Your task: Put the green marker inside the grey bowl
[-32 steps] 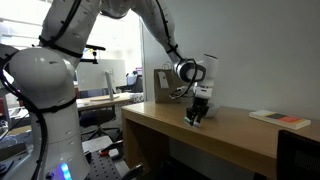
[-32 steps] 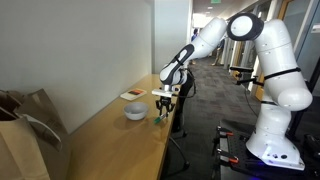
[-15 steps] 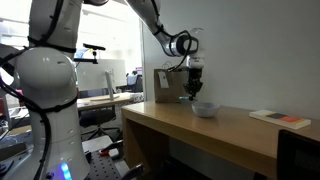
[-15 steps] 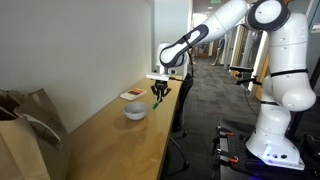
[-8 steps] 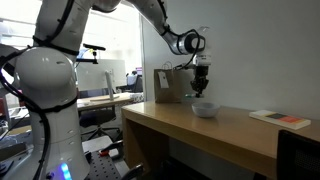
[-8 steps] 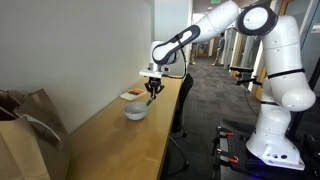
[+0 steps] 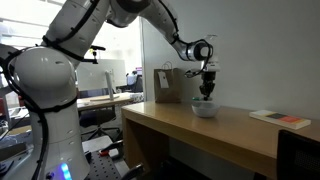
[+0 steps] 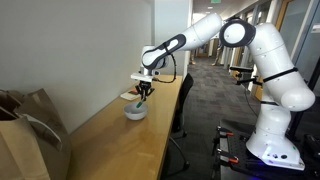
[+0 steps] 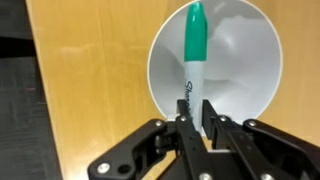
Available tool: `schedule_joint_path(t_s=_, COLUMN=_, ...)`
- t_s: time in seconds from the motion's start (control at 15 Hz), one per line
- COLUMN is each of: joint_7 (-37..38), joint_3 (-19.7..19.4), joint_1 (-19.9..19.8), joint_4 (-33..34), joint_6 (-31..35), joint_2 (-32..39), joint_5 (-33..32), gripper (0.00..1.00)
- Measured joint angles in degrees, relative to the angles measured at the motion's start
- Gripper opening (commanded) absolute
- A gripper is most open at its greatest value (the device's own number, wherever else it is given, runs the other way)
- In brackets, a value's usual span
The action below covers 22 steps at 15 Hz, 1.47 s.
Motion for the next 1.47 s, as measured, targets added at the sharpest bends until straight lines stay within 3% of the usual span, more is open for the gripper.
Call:
schedule_joint_path(t_s=0.53, joint_7=-1.10, joint_3=0.37, joint_1=0.00, joint_4=4.13, joint_6=-1.31, joint_2=1.94, joint_5=0.01, gripper=1.00)
schedule_joint_path(t_s=0.73, joint_7=-2.67, joint_3=1.59, joint_1=0.27, joint_4=3.16, joint_6=-4.32, joint_2=0.43, joint_5=0.04, gripper=1.00)
schedule_joint_path(t_s=1.0, joint_7=-4.33, joint_3=2.00, joint_1=2.08, joint_4=-2.86, joint_6=-4.48, joint_2=-6.64, joint_5=-1.23, gripper=1.00)
schedule_joint_path(t_s=1.47, joint_7=-2.06, joint_3=2.24, joint_1=5.07, joint_4=-18.10, joint_6=-4.44, joint_2=-22.03, joint_5=-12.33, gripper=1.00)
